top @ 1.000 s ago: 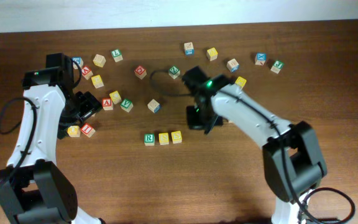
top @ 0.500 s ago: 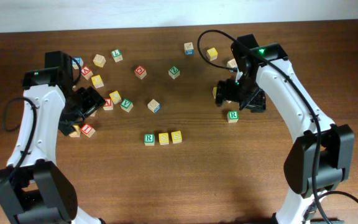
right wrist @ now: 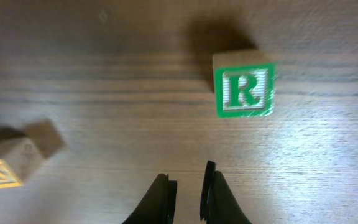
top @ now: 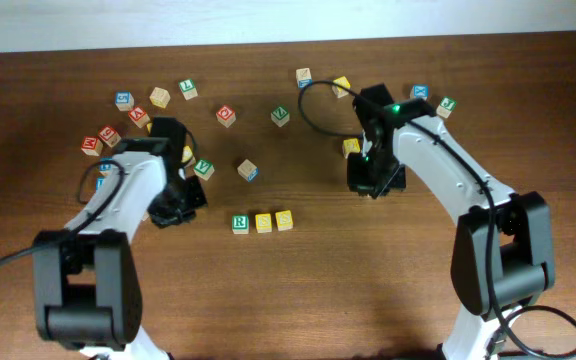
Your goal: Spell out RSS
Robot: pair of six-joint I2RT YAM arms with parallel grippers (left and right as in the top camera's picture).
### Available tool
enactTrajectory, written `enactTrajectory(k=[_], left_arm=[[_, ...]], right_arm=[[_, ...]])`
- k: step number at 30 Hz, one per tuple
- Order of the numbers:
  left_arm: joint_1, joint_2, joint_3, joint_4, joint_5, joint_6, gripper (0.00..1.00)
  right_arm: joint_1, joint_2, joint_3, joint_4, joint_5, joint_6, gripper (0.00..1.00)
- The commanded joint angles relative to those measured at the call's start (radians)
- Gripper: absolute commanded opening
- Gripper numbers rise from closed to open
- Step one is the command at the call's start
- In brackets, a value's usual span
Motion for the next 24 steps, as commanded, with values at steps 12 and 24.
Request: enactTrajectory(k=[12,24], left_arm=[[-0.185,0.142,-0.026,0.082,0.068,0.027,0.0],[-0.185,0.142,-0.026,0.092,0.181,0.027,0.0]], right_arm=[[0.06,0.007,-0.111,0.107,-0.007,-0.003,0.1],[0.076,0.011,-0.2,0.23,-0.141,-0.003,0.04]])
